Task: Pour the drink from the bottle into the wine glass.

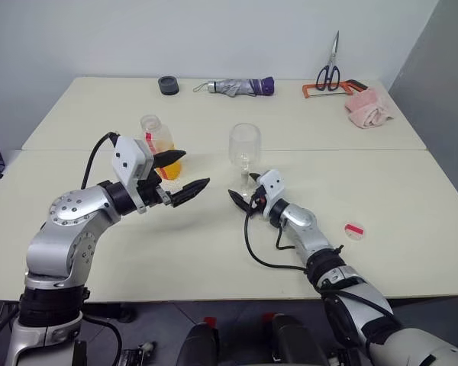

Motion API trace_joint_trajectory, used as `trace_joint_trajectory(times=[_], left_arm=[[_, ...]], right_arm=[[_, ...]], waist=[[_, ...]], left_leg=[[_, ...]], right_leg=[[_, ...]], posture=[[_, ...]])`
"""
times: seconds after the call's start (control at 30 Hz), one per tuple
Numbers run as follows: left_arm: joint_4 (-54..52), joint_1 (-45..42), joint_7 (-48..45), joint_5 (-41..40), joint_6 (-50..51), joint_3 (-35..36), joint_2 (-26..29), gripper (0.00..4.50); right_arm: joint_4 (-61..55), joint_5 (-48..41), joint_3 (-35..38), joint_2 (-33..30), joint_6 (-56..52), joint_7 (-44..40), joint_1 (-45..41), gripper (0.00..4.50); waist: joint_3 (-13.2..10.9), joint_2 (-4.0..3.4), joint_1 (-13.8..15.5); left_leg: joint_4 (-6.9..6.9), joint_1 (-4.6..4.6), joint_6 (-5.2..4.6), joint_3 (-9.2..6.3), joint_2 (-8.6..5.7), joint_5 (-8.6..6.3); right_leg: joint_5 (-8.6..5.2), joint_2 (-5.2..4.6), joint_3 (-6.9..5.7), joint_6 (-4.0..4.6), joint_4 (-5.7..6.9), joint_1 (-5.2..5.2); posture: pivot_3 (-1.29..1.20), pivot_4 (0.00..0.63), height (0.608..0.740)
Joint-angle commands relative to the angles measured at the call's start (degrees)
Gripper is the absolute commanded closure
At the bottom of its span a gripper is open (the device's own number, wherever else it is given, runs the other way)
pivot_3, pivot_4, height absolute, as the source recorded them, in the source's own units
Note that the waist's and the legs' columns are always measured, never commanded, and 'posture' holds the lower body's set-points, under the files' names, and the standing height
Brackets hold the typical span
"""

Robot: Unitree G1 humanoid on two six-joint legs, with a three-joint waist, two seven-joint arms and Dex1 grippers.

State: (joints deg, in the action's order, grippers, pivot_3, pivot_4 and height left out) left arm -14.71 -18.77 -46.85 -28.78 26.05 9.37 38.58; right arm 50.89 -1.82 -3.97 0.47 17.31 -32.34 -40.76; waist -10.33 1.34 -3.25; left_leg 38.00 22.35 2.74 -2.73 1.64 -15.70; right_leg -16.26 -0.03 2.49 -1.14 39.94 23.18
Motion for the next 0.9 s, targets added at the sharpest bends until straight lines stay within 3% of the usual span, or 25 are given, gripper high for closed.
trace_joint_trajectory(times=[0.03, 0.23, 0.47, 0.63, 0.9], left_arm=[[-0.2, 0.6, 0.4, 0.2, -1.5, 1.2, -0.2, 0.0], [0.6, 5.1, 1.4, 1.5, -2.9, 1.1, -1.3, 0.0], [8.3, 10.2, 8.8, 7.1, -9.4, 3.4, -5.2, 0.0], [12.4, 8.5, 12.2, 8.5, -12.0, 5.2, -6.3, 0.0], [17.8, 2.7, 8.8, 8.8, -12.0, 4.7, -3.6, 0.0]], right_arm=[[-5.6, -1.5, -0.4, -1.8, -3.6, -3.6, 3.9, 0.02], [-23.7, -3.2, -2.1, -7.2, -14.0, -8.4, 13.5, 0.02], [-56.9, -9.2, -3.8, -16.3, -31.5, -12.4, 25.5, 0.02], [-71.5, -12.4, -1.9, -20.4, -40.6, -9.8, 28.1, 0.02], [-84.8, -22.8, 1.6, -24.2, -52.7, -8.6, 27.8, 0.02]], waist=[[0.0, 0.0, 0.0], [0.0, 0.0, 1.2], [0.0, -0.04, 1.7], [0.0, -0.03, 1.3], [0.0, -0.02, 1.5]], left_leg=[[-0.01, 0.01, 0.0, -0.01, 0.0, 0.0], [-0.02, 0.07, -0.01, -0.03, 0.01, 0.0], [-0.02, 0.21, -0.01, -0.13, -0.01, -0.01], [-0.01, 0.19, -0.01, -0.16, 0.0, -0.01], [-0.01, 0.25, -0.01, -0.15, -0.04, -0.01]], right_leg=[[0.0, -0.01, 0.0, 0.0, -0.01, 0.0], [-0.01, -0.17, -0.02, -0.02, -0.08, 0.0], [-0.02, -0.23, -0.12, -0.05, -0.26, 0.0], [-0.02, -0.09, -0.15, -0.05, -0.25, 0.03], [-0.02, 0.0, -0.23, -0.04, -0.27, 0.02]], posture=[[0.0, 0.15, 0.74], [0.0, 0.15, 0.74], [0.0, 0.15, 0.74], [0.0, 0.15, 0.74], [0.0, 0.15, 0.74]])
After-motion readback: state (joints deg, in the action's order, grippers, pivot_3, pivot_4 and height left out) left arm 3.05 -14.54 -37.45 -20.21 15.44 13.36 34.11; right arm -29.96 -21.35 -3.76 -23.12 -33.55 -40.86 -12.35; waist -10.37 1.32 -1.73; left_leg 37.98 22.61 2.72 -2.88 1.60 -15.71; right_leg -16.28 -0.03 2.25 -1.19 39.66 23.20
